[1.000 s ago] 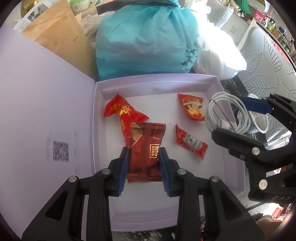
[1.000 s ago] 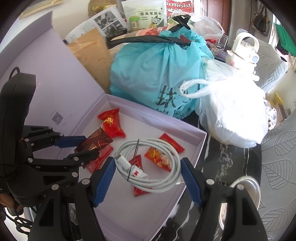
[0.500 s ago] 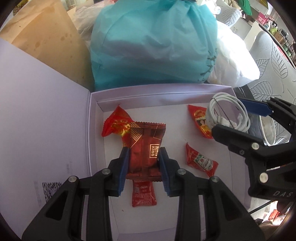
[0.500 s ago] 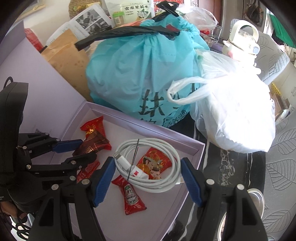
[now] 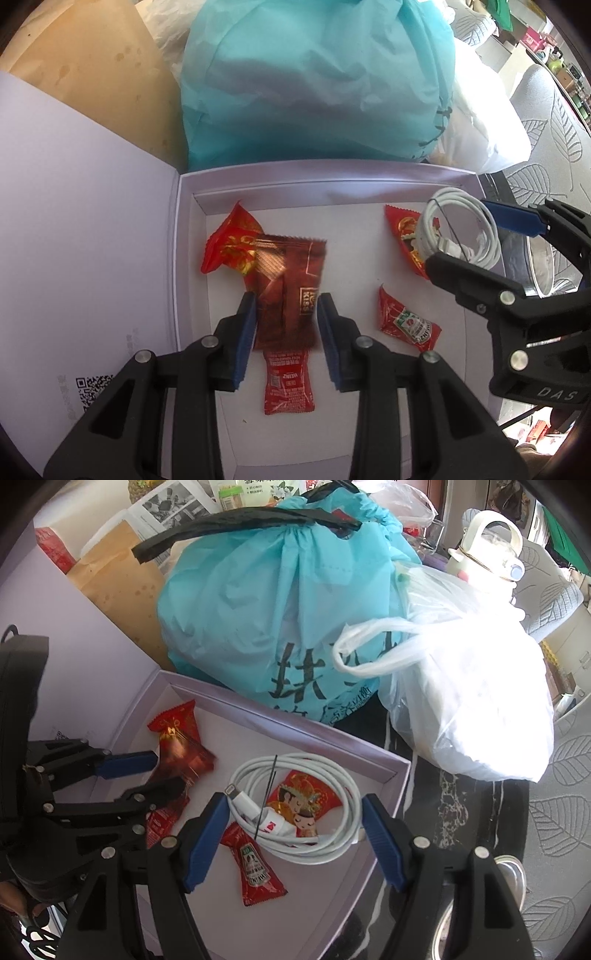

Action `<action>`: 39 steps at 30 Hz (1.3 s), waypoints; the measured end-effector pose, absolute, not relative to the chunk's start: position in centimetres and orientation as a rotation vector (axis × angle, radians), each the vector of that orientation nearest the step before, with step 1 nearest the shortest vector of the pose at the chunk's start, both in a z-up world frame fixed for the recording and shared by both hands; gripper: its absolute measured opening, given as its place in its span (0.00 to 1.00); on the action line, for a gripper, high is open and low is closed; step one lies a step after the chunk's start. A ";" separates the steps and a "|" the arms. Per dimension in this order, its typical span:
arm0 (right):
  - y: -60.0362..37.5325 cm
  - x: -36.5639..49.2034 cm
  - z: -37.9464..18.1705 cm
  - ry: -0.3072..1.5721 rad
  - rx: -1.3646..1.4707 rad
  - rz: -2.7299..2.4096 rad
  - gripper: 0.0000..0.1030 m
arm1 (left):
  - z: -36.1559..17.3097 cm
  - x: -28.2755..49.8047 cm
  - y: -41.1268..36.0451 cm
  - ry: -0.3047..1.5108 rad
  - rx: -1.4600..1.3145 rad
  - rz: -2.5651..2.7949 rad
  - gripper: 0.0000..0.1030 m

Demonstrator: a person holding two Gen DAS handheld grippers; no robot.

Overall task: Organize objects
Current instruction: 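Open the left gripper to release the Kisses packet in the box, then raise the open left tool out of the box and over the table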

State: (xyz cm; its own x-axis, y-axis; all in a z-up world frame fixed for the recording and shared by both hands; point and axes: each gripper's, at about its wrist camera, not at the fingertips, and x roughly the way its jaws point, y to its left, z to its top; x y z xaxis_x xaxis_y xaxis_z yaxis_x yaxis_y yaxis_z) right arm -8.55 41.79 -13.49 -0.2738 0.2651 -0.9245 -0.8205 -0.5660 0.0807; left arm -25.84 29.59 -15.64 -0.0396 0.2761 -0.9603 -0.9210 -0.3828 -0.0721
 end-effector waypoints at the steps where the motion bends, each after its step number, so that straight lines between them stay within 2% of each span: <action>1: 41.7 -8.5 -13.4 0.741 -1.235 1.911 0.72 | -15.5 -25.9 29.5 0.765 -1.277 1.603 0.31; 4: 41.5 -8.5 -13.1 0.710 -1.243 1.897 0.72 | -15.0 -25.9 29.4 0.760 -1.287 1.612 0.36; 9: 41.1 -8.1 -12.1 0.700 -1.233 1.881 0.72 | -13.5 -25.7 29.2 0.762 -1.255 1.642 0.54; 11: 40.9 -8.0 -11.5 0.694 -1.223 1.891 0.72 | -12.7 -25.6 29.2 0.754 -1.240 1.647 0.57; 39: 35.7 -4.7 -1.3 0.566 -1.079 1.964 0.72 | -3.0 -22.1 25.1 0.667 -1.135 1.799 0.58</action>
State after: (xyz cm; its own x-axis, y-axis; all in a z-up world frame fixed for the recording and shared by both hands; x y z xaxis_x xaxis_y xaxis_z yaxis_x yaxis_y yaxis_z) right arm -4.66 35.67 -1.29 -0.3097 0.4357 -0.8452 -0.8184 -0.5746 0.0037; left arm -22.12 25.13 -2.95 -0.1942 0.3924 -0.8991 -0.8838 -0.4677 -0.0132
